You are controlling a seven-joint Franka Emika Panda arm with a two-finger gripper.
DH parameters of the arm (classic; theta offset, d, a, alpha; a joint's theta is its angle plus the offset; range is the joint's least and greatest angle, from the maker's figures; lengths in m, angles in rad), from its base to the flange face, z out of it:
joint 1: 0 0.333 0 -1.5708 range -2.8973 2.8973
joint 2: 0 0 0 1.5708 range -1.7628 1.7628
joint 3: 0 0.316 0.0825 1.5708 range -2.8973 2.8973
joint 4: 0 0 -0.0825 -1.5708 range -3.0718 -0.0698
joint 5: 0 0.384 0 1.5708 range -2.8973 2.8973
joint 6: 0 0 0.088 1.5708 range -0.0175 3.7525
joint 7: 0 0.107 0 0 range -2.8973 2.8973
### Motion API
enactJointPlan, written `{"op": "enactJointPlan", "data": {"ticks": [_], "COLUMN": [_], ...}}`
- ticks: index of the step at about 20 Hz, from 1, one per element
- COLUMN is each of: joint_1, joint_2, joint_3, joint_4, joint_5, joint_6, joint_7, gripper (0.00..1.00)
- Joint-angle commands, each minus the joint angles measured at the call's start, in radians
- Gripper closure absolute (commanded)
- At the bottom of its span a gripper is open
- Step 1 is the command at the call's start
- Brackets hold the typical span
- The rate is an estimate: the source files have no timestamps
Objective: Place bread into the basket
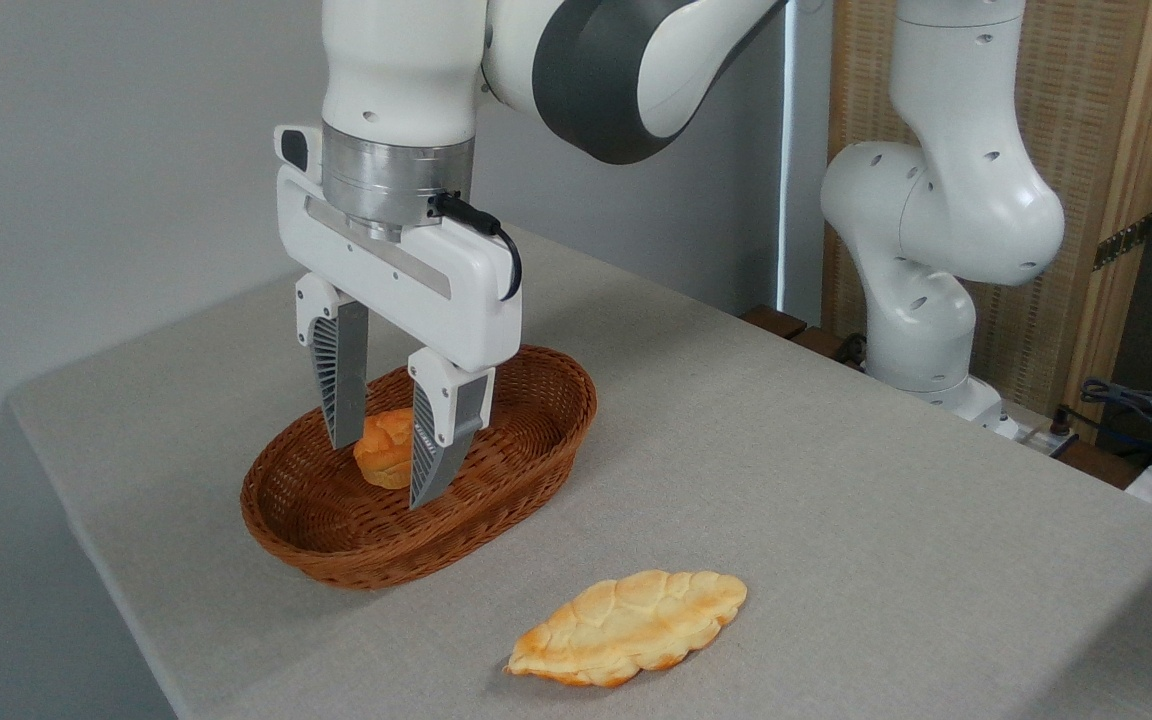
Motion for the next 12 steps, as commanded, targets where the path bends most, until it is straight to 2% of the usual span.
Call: {"op": "enactJointPlan", "data": {"ticks": [1, 12], "joint_1": [-0.004, -0.003], "joint_2": [0.002, -0.008], "joint_3": [0.003, 0.013], "joint_4": [0.010, 0.012], "joint_5": [0.004, 0.004], "joint_6": [0.010, 0.007], "joint_7": [-0.004, -0.003], "gripper": [0.00, 0.00]}}
